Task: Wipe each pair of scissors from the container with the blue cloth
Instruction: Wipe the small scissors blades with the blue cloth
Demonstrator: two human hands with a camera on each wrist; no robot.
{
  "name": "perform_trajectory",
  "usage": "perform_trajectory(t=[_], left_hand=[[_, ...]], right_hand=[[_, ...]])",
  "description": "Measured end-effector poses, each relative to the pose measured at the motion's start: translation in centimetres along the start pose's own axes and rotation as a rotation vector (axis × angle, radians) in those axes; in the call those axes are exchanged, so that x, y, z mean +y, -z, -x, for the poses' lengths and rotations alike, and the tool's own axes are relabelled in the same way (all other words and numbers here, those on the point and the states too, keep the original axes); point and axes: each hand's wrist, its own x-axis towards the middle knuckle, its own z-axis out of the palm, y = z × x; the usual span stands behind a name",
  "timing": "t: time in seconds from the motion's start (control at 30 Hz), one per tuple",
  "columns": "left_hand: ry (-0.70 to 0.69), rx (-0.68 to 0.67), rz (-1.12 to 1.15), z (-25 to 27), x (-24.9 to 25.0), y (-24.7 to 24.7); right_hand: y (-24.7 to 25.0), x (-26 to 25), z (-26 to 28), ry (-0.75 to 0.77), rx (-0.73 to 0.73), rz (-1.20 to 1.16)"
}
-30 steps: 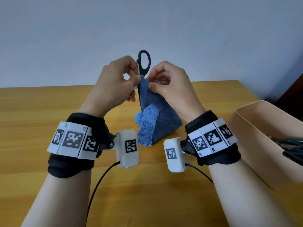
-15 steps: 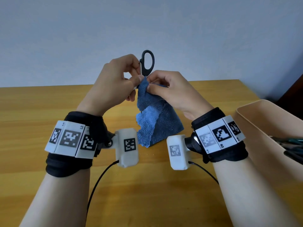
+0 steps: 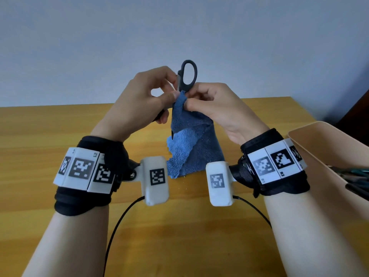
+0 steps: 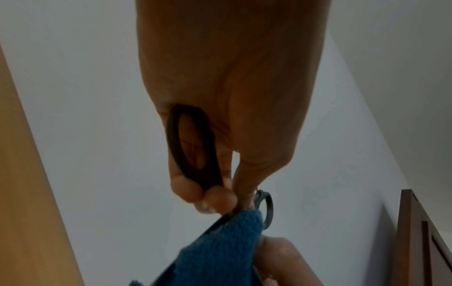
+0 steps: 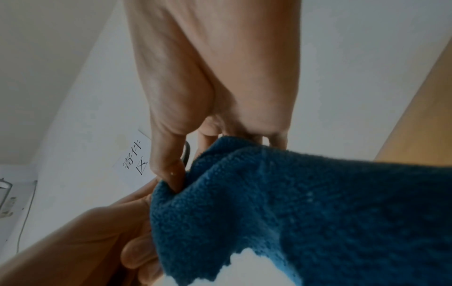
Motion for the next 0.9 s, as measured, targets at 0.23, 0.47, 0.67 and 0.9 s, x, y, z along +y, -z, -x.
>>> perform_trajectory(t=[0.23, 0.47, 0.67, 0.9], left_hand=[[-0.005, -0.016, 0.002, 0.0, -0.2, 0.4], [-0.017, -0.02, -0.02, 0.0, 0.0, -0.1], [-0.039, -0.015, -0.031, -0.2, 0.2, -0.4], [-0.002, -0.006, -0.007, 0.0, -0.2, 0.3]], right_hand=[[-0.1, -0.1, 0.1, -0.051, -0.032, 0.019], [0.5, 0.0, 0.3, -0.055, -0.048, 0.006], [1.0, 0.0, 0.3, -0.041, -0.049, -0.084], [1.4, 0.1, 0.2, -0.067, -0.089, -0.029]])
